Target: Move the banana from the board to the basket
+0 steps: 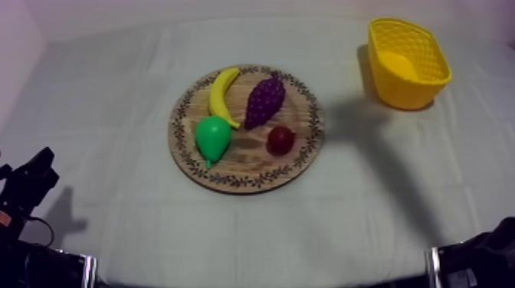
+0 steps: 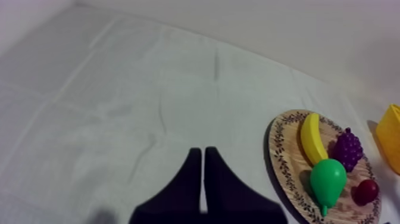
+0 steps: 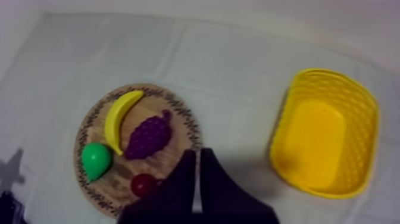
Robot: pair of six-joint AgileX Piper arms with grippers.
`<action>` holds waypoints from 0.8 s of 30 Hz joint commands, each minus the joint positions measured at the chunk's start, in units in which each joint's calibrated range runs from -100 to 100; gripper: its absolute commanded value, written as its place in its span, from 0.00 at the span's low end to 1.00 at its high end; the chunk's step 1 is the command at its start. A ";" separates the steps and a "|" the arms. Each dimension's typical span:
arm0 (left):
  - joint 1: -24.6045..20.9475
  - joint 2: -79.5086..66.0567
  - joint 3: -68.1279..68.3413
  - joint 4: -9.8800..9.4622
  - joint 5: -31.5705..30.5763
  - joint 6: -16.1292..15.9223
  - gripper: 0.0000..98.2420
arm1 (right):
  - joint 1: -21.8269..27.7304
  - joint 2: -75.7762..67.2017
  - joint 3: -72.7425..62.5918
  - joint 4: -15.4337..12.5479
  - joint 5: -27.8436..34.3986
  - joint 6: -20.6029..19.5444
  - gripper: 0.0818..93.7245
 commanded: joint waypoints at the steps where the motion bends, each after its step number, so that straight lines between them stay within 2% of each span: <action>1: -0.02 -0.01 0.01 -0.02 0.03 0.02 0.00 | -4.31 5.11 -1.73 0.23 -0.14 -2.01 0.01; 13: -0.02 -0.01 0.01 -0.02 0.03 0.03 0.00 | -9.40 25.61 -14.51 -1.48 0.00 -5.74 0.02; 24: -0.02 -0.01 0.01 -0.02 0.03 0.03 0.00 | -12.53 38.87 -23.09 -0.19 -0.30 -8.84 0.02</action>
